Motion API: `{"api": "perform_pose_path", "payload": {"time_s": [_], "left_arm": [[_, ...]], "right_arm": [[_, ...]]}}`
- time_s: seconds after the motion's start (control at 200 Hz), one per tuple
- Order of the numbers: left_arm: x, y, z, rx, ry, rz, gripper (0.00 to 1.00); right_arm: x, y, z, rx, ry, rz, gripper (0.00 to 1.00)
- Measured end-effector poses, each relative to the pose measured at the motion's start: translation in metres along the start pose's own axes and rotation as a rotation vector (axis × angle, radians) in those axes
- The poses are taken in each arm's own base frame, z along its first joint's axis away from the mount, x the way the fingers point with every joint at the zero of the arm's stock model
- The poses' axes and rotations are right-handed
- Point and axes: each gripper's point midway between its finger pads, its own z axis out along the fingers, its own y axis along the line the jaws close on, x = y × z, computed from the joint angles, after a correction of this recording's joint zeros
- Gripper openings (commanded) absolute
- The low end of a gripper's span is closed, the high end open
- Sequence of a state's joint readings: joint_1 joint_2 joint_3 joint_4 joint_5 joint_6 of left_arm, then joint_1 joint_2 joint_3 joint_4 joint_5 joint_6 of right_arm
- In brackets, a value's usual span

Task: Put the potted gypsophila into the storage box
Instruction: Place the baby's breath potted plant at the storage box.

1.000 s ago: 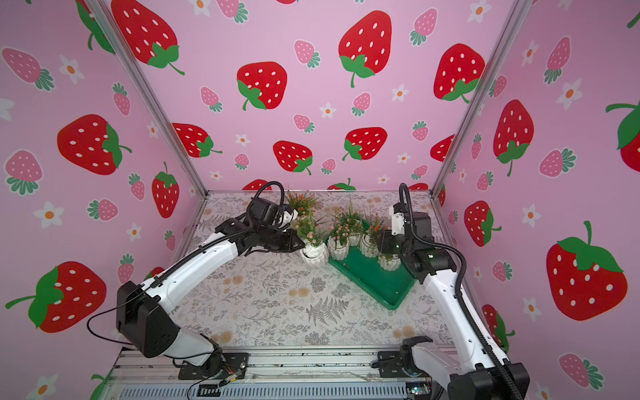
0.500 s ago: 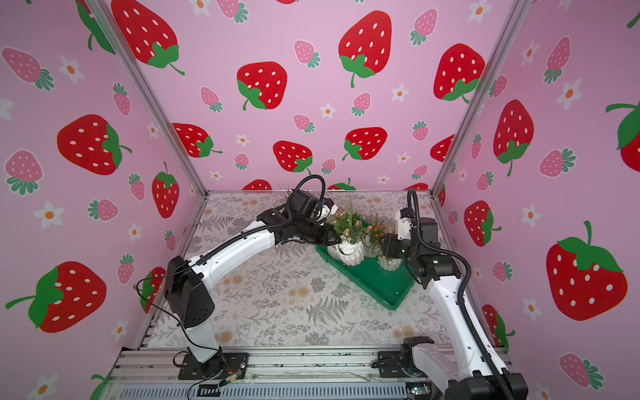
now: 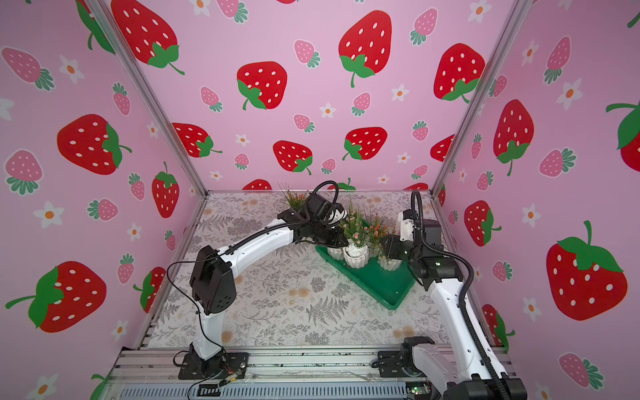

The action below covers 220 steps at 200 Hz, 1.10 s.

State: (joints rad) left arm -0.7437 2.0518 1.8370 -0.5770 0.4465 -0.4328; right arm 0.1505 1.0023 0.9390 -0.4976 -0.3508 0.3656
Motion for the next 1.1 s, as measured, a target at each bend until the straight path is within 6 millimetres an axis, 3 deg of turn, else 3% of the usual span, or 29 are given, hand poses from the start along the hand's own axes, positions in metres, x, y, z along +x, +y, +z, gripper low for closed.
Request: {"api": "perform_pose_path", "payload": {"time_s": [0.235, 1.101], "left_arm": [[-0.002, 0.016, 0.026, -0.047, 0.016, 0.001, 0.0], [0.0, 0.043, 0.063, -0.125, 0.042, 0.0, 0.0]], "right_arm": [[0.004, -0.003, 0.001, 0.004, 0.018, 0.004, 0.36], [0.013, -0.013, 0.004, 0.019, 0.046, 0.019, 0.36]]}}
